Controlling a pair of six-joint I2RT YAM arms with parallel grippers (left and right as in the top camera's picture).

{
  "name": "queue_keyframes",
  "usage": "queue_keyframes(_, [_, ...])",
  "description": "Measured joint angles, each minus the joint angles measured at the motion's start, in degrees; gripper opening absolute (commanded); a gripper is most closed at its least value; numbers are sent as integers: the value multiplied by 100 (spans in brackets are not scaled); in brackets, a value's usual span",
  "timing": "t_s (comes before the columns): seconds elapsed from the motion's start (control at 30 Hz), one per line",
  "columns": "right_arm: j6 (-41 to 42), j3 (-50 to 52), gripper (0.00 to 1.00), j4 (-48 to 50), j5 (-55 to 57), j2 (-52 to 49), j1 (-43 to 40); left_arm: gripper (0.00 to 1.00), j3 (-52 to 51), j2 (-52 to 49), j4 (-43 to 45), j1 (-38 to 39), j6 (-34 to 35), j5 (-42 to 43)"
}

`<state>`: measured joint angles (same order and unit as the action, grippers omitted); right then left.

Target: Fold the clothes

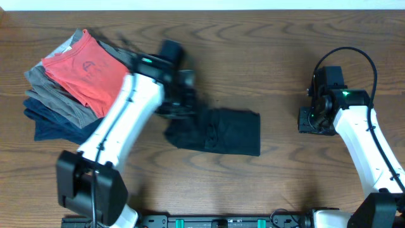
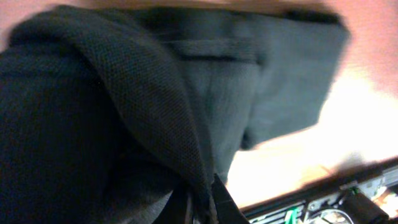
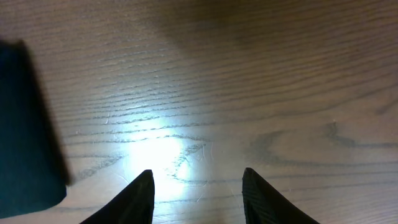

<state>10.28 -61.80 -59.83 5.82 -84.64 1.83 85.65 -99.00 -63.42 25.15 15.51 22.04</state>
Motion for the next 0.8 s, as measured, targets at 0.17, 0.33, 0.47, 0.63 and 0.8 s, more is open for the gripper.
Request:
queue_keyframes(0.17, [0, 0, 44, -55, 0, 0, 0, 6, 15, -76, 944, 1180, 385, 52])
queue_keyframes(0.33, [0, 0, 44, -92, 0, 0, 0, 6, 24, -376, 1467, 1915, 726, -35])
queue_keyframes(0.47, [0, 0, 44, -125, -15, 0, 0, 6, 24, -719, 1705, 2157, 942, -179])
queue_keyframes(0.63, [0, 0, 45, -122, -125, 0, 0, 6, 24, -1001, 1937, 2214, 1040, -249])
queue_keyframes(0.8, [-2, 0, 49, -68, -175, 0, 0, 49, 24, -1025, 1928, 2264, 992, -90])
